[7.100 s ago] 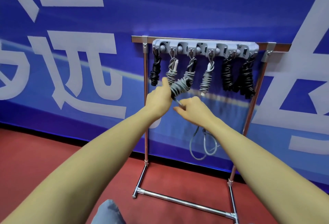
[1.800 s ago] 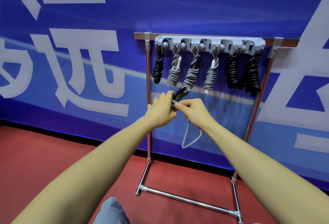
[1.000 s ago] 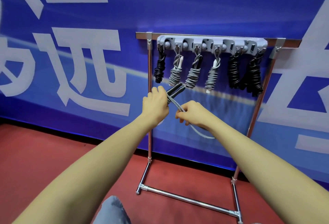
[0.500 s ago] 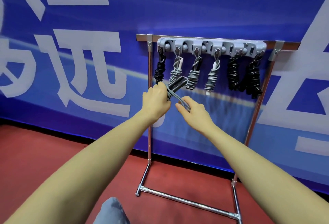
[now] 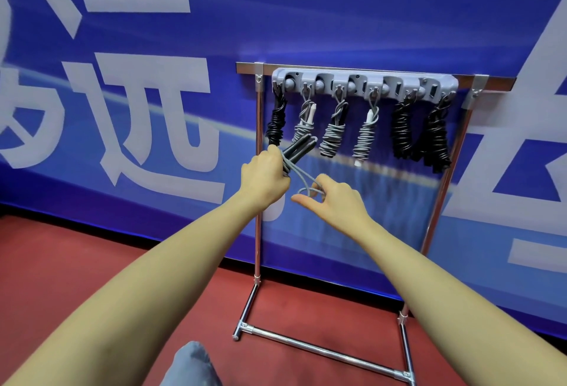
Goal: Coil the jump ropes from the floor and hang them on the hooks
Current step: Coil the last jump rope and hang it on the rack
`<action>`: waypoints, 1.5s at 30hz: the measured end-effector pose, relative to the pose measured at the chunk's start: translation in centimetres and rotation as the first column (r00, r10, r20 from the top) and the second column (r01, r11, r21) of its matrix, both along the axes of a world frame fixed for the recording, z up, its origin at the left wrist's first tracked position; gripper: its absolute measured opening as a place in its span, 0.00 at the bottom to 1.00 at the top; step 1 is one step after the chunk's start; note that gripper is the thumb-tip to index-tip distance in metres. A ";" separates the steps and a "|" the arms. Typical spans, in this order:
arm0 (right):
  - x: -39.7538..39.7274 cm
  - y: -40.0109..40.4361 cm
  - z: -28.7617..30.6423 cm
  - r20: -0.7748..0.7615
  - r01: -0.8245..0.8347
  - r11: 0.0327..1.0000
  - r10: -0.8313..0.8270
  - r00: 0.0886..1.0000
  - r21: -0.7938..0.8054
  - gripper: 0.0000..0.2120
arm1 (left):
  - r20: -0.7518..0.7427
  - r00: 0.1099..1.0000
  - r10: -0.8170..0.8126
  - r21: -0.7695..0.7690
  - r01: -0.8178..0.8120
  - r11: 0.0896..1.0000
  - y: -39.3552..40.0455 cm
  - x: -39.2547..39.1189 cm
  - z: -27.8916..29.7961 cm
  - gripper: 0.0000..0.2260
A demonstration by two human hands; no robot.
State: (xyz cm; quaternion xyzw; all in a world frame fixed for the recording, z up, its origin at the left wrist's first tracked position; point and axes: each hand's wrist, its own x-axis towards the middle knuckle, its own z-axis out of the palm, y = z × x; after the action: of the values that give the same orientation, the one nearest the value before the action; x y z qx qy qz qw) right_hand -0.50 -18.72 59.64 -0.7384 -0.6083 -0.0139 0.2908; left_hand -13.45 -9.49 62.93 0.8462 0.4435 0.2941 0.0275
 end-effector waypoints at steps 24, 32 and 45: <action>1.8 1.6 -0.5 0.068 -0.103 0.976 0.118 0.991 -0.190 0.12 | 0.064 0.975 -0.215 -0.102 0.221 0.970 0.6 -1.0 0.7 0.10; 3.9 2.2 1.3 0.479 -0.160 0.978 0.205 0.854 -0.134 0.08 | -0.384 0.815 -0.434 0.010 0.474 0.880 1.2 -2.6 0.1 0.07; 0.1 3.4 2.7 0.515 -0.115 0.991 0.068 0.854 0.061 0.16 | -0.657 0.749 -0.082 0.101 0.195 0.976 1.4 -1.5 -1.9 0.05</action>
State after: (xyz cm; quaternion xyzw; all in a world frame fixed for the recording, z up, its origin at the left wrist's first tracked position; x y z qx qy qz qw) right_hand -0.38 -15.35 62.34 -0.6646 -0.6969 -0.2229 0.1517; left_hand -14.93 -8.07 61.01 0.9255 0.3355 0.0153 -0.1751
